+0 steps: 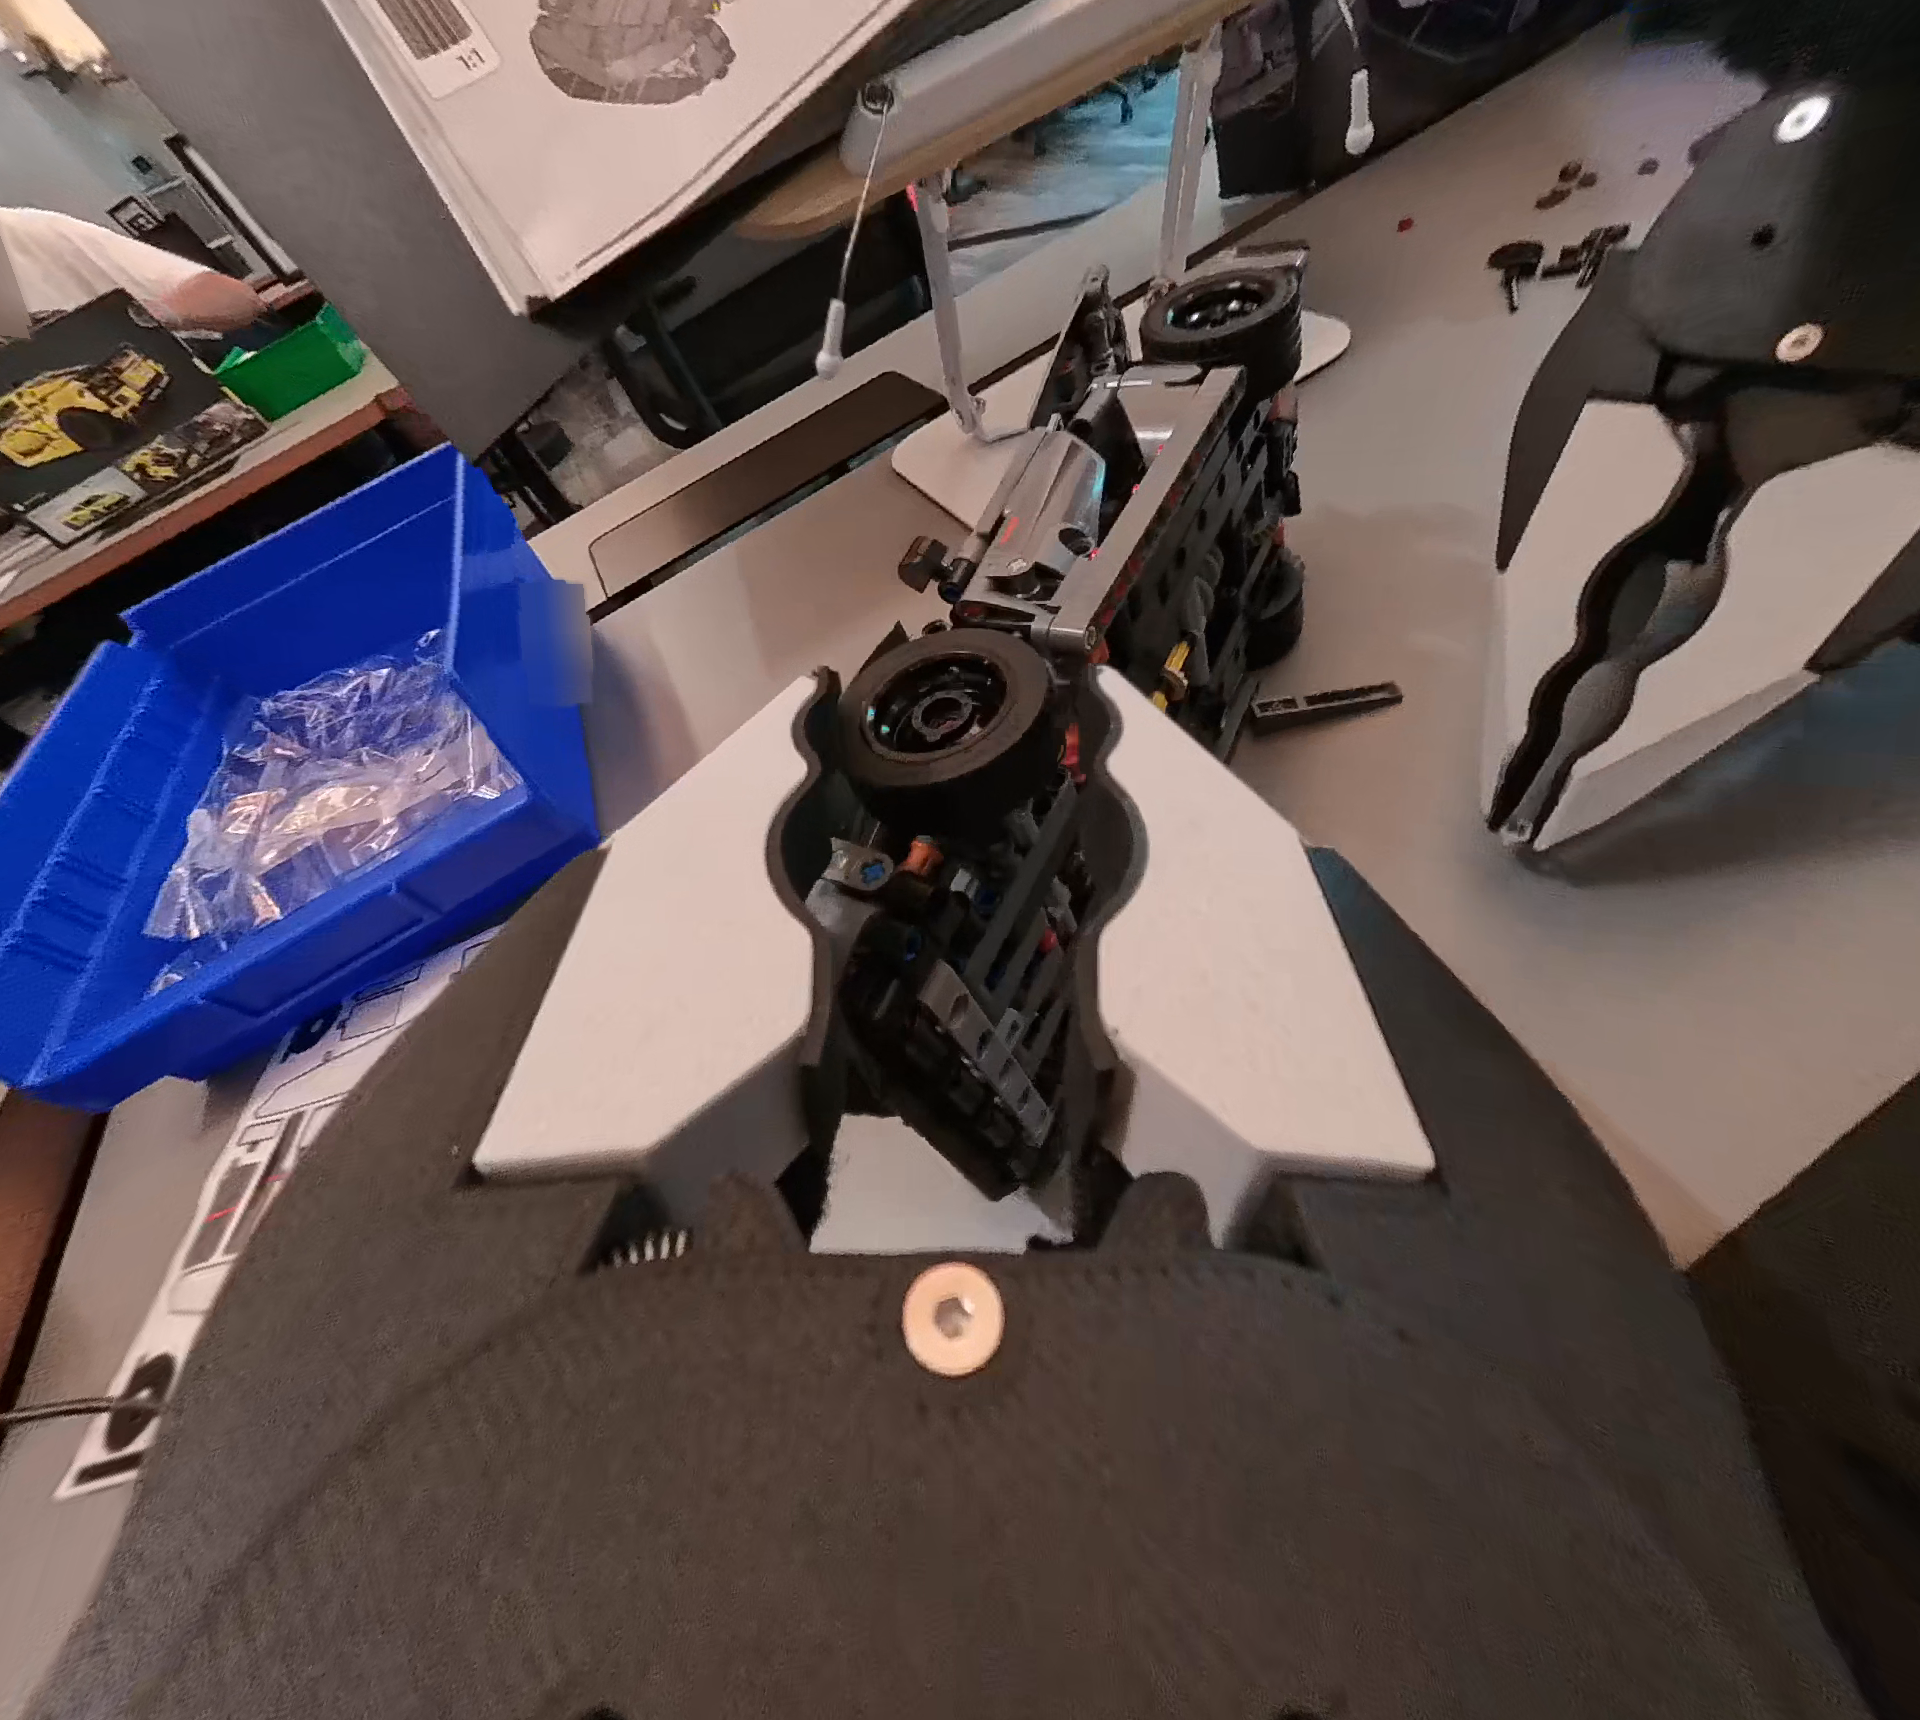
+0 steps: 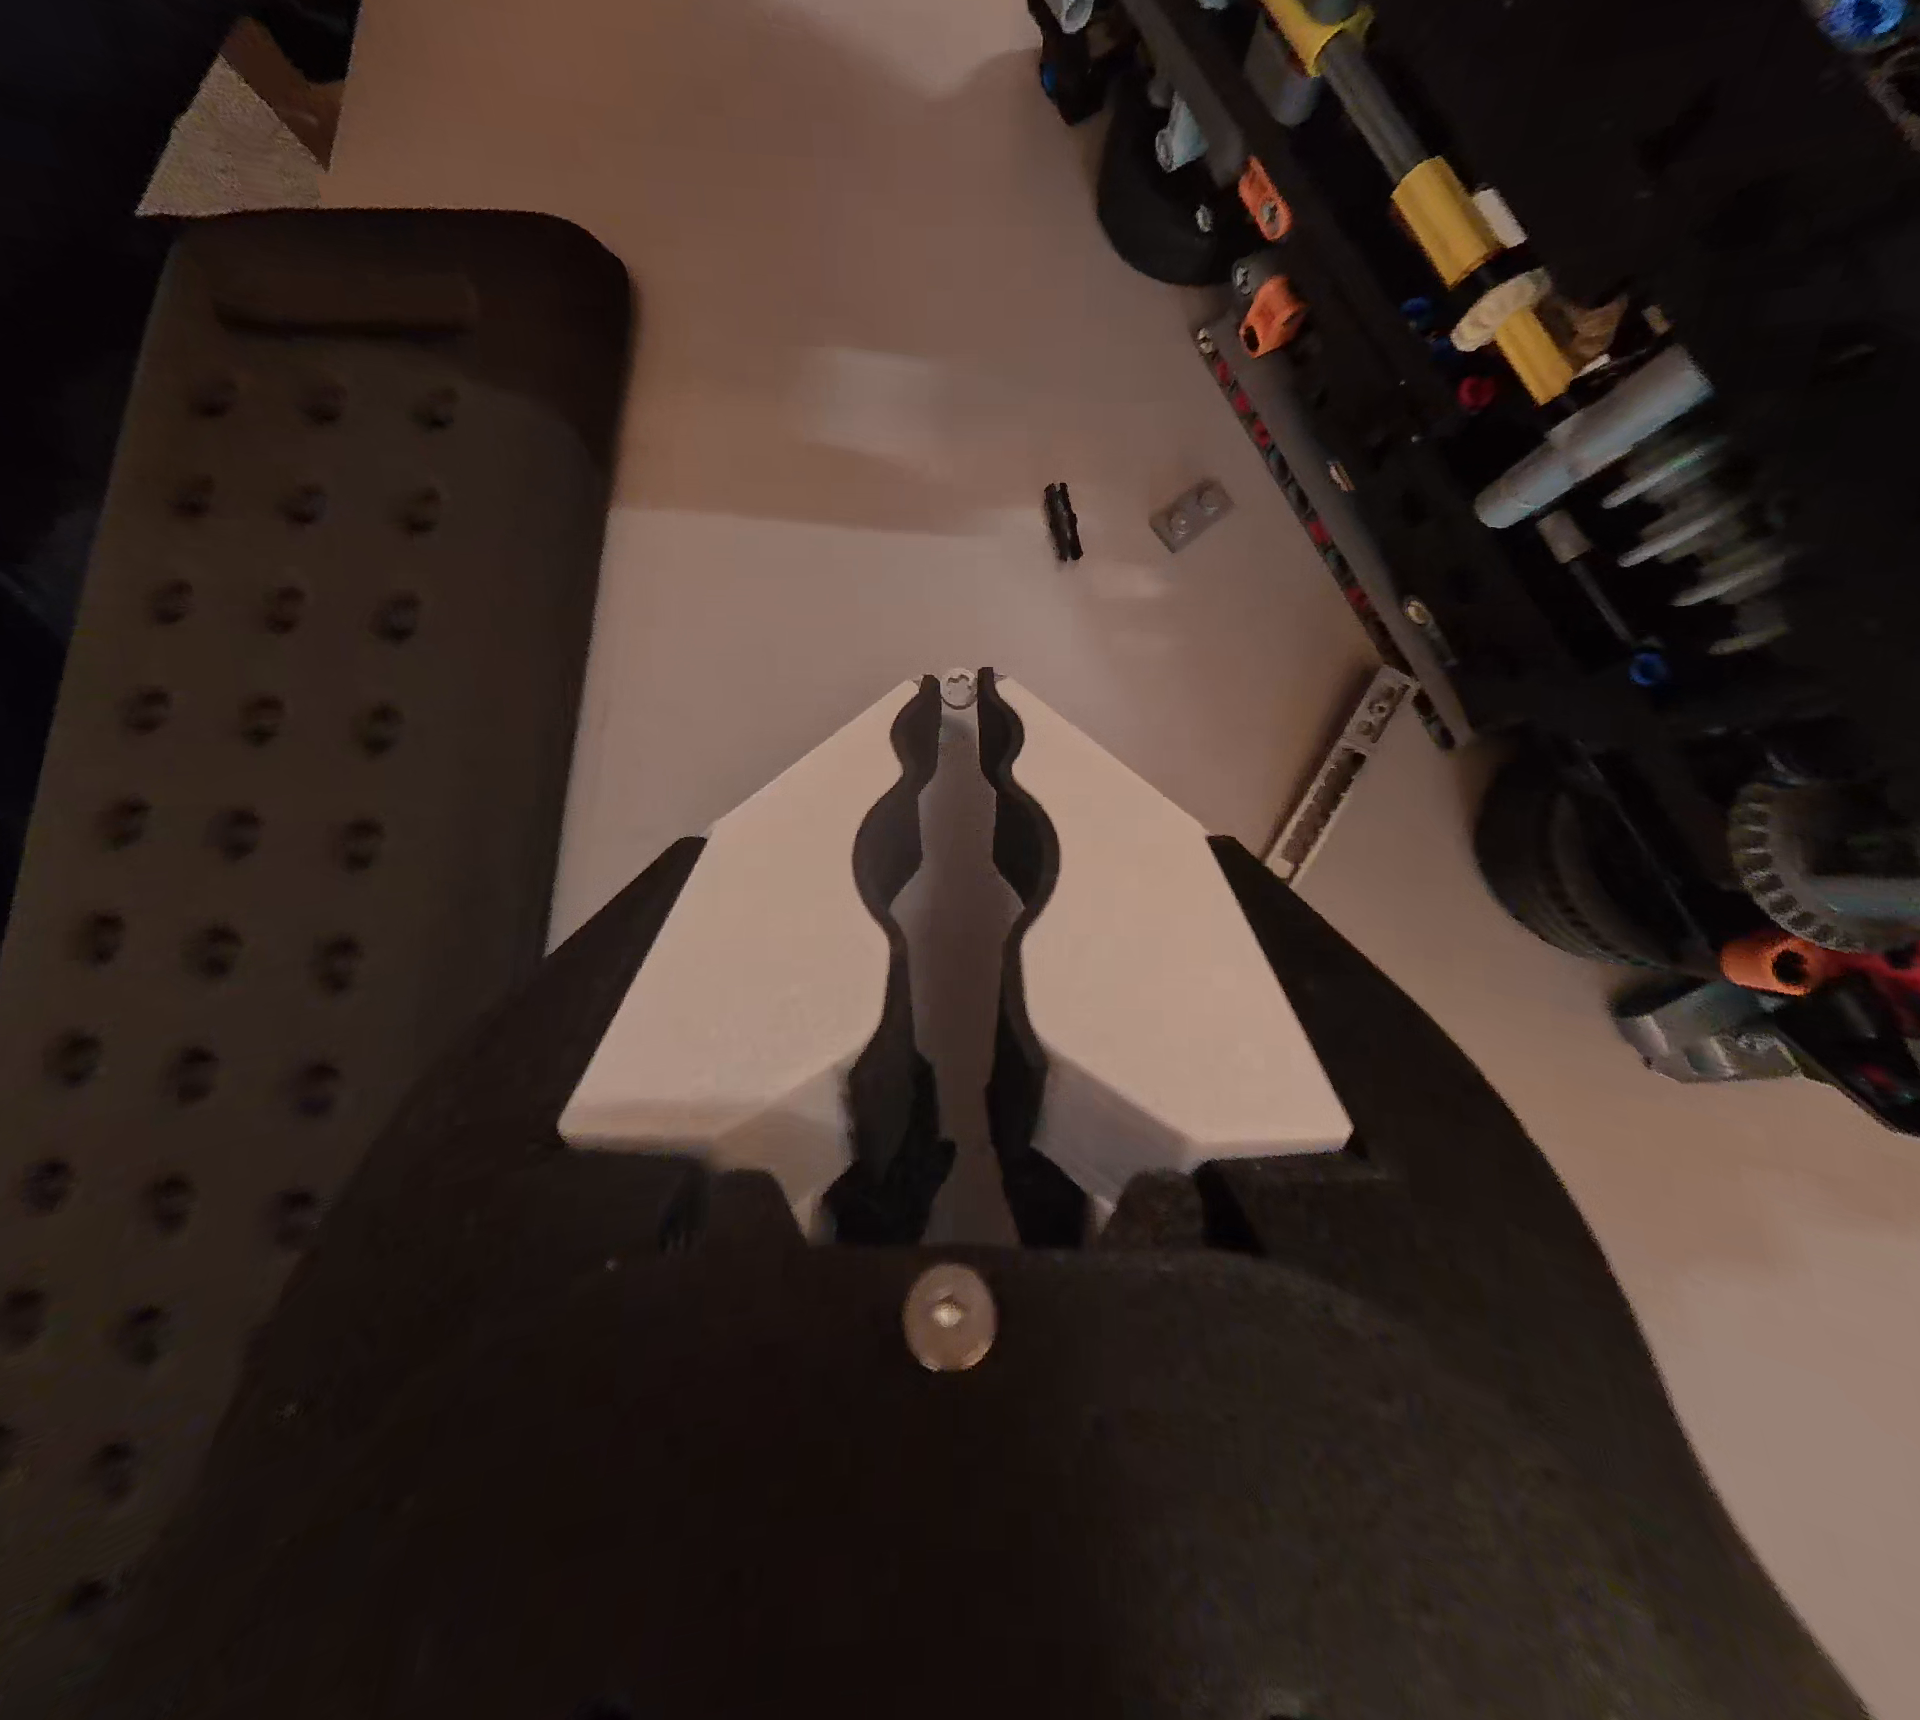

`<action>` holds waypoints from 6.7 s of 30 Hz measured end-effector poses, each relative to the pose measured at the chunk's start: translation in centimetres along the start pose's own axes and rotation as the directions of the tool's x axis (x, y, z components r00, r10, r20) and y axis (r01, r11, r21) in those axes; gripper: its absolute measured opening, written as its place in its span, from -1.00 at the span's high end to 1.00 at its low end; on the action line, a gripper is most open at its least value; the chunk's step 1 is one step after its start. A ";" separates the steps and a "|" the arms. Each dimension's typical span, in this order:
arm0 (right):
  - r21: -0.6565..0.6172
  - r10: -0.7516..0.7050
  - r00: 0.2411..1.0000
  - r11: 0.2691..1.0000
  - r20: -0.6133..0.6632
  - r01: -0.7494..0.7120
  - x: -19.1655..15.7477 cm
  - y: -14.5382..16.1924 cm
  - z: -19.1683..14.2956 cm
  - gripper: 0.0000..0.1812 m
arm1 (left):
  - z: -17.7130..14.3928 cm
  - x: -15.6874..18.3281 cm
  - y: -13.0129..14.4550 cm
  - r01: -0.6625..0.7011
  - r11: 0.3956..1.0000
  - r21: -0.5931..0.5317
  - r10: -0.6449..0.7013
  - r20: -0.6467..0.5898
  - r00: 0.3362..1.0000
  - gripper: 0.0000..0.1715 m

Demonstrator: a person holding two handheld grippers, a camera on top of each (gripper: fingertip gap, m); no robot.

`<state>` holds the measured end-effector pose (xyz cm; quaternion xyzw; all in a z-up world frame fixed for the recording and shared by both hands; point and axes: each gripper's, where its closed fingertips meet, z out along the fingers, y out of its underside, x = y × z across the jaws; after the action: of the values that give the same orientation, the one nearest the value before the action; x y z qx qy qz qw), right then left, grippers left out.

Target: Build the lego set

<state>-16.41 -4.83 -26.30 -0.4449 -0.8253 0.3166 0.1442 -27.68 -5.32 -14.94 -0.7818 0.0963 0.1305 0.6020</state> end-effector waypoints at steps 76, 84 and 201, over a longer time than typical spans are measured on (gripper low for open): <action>0.273 0.094 0.987 0.960 -0.129 -0.056 5.0 -16.4 -2.5 0.56 | -1.4 -0.6 1.5 -0.059 0.979 0.197 0.058 0.010 0.998 0.69; 0.369 0.116 0.989 0.926 -0.091 -0.075 4.7 -16.7 -5.5 0.55 | -2.2 -0.9 0.7 -0.041 0.969 0.244 0.039 0.014 0.999 0.65; -0.203 -0.156 0.984 0.970 -0.090 0.135 5.1 -15.0 -0.3 0.88 | -2.8 -2.0 1.8 0.302 0.922 0.243 -0.247 -0.233 0.941 0.63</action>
<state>-28.76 -6.57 -16.48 -0.4111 -0.8741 0.1985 0.1661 -29.84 -8.47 -15.29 -0.7054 0.0620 -0.0485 0.7044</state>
